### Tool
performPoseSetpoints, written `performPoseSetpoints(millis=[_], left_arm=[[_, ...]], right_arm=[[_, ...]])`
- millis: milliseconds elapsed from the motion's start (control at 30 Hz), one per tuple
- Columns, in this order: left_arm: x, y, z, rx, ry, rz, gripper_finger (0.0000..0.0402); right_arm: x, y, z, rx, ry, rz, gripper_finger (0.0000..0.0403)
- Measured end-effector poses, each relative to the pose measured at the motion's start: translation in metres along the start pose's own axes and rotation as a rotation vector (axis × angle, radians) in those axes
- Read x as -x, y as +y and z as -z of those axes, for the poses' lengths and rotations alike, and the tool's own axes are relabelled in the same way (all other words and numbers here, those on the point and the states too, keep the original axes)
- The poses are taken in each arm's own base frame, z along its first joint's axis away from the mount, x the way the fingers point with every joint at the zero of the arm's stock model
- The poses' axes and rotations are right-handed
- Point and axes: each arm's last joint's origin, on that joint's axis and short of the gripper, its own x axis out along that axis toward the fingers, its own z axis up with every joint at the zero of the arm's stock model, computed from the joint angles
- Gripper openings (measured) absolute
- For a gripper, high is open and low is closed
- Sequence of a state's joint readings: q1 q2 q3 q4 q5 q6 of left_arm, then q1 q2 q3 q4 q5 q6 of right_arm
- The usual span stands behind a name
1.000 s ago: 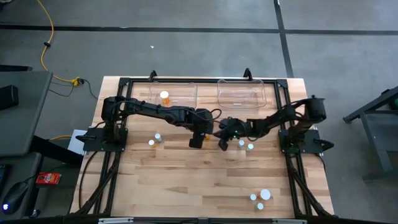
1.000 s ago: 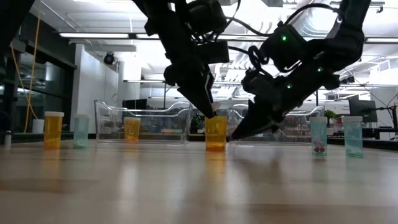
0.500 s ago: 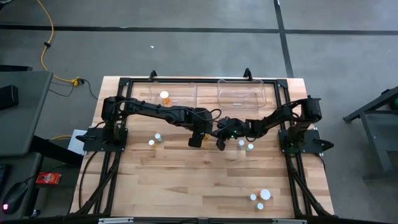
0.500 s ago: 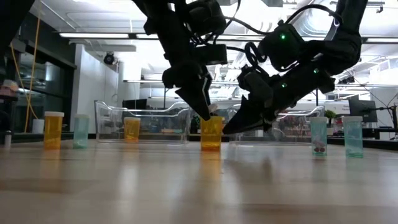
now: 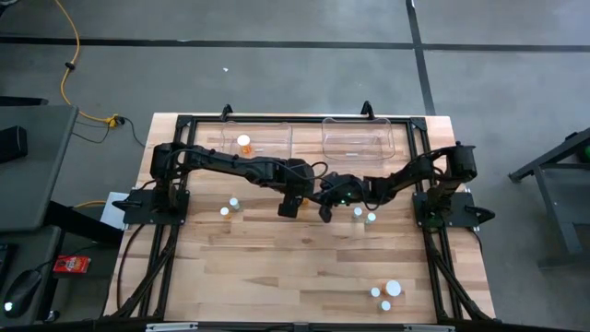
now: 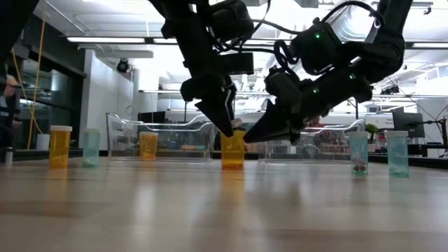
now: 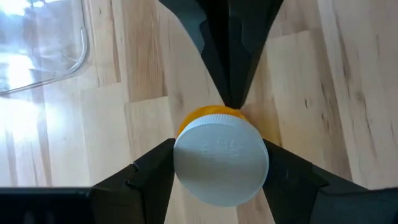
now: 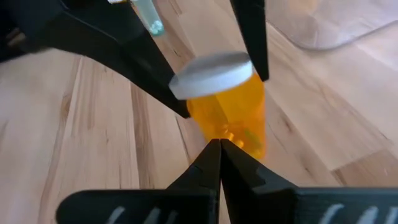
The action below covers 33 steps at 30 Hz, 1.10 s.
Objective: Pick and place medicine bottles into bin by pill shape (circle, oval)
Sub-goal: Put the top orange capsule bottle into the left transparent bin
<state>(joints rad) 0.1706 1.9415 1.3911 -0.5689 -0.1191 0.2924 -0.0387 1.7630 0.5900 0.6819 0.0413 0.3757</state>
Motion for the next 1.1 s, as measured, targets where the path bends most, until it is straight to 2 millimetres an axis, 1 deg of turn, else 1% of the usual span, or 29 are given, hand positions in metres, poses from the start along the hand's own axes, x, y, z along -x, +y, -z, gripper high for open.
performPoseSetpoints(millis=[233,467,567,733,1100], left_arm=[[0.000,0.001,0.000,0.001,0.002,-0.003,0.0198],[0.000,0.000,0.004,-0.003,0.044,0.004,0.0198],[-0.002,0.000,0.006,-0.003,0.046,-0.025,0.0198],[-0.004,0.002,0.009,0.019,0.054,-0.048,0.0198],[-0.004,0.000,0.013,0.013,0.095,-0.043,0.0198]], right_arm=[[-0.002,0.002,-0.004,0.014,-0.003,-0.011,0.0000],[-0.002,0.002,-0.002,0.016,0.031,-0.018,0.0000],[-0.002,0.001,0.000,0.018,0.047,-0.016,0.0000],[-0.002,0.001,0.000,0.020,0.049,-0.018,0.0000],[-0.002,0.000,0.001,0.039,0.057,0.005,0.0000]])
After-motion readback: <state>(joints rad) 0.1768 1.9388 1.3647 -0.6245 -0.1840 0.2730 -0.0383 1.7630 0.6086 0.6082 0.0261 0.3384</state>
